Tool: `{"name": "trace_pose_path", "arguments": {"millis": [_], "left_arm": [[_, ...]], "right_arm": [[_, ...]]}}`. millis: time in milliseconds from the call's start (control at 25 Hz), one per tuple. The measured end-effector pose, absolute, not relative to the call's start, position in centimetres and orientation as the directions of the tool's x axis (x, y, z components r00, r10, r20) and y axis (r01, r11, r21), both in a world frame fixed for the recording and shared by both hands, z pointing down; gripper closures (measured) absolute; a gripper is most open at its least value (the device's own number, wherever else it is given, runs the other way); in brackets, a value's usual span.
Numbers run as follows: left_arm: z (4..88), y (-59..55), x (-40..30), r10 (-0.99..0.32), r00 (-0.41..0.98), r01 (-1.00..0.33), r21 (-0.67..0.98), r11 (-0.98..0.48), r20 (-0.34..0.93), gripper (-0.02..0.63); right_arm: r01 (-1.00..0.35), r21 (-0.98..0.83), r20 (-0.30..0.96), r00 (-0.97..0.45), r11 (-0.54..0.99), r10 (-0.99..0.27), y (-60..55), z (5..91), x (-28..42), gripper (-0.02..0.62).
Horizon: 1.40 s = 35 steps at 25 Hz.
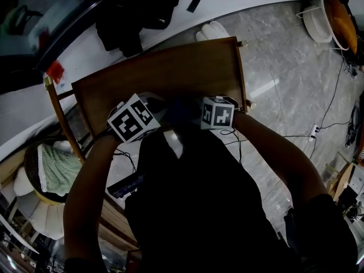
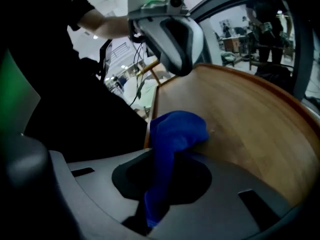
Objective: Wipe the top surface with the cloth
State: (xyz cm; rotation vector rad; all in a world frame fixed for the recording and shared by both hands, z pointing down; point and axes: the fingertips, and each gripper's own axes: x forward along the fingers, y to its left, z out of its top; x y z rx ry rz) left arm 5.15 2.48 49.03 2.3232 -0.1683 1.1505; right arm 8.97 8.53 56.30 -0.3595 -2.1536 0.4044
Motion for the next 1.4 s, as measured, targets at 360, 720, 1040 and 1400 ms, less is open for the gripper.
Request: {"name": "trace_pose_path", "arguments": {"millis": [360, 720, 1040, 1400], "left_arm": [[45.8, -7.9, 6.1, -0.109, 0.640, -0.457, 0.263, -0.850, 0.761, 0.597], [48.5, -11.2, 7.5, -0.136, 0.595, -0.522, 0.252, -0.815, 0.792, 0.597], [50.8, -9.4, 7.4, -0.079, 0.580, -0.505, 0.282, -0.816, 0.810, 0.597], [51.5, -2.5, 8.3, 0.045, 0.580, -0.387, 0.324, -0.863, 0.813, 0.597]], "right_arm": [[-0.055, -0.083, 0.704, -0.710, 0.995, 0.020, -9.8, 50.0, 7.6, 0.532], [-0.065, -0.026, 0.804, -0.594, 0.998, -0.018, -13.7, 55.3, 9.1, 0.532], [-0.069, -0.060, 0.815, -0.579, 0.996, 0.009, -12.3, 55.7, 9.4, 0.532], [0.001, -0.144, 0.801, -0.587, 0.990, 0.117, -3.3, 56.2, 11.5, 0.532]]}}
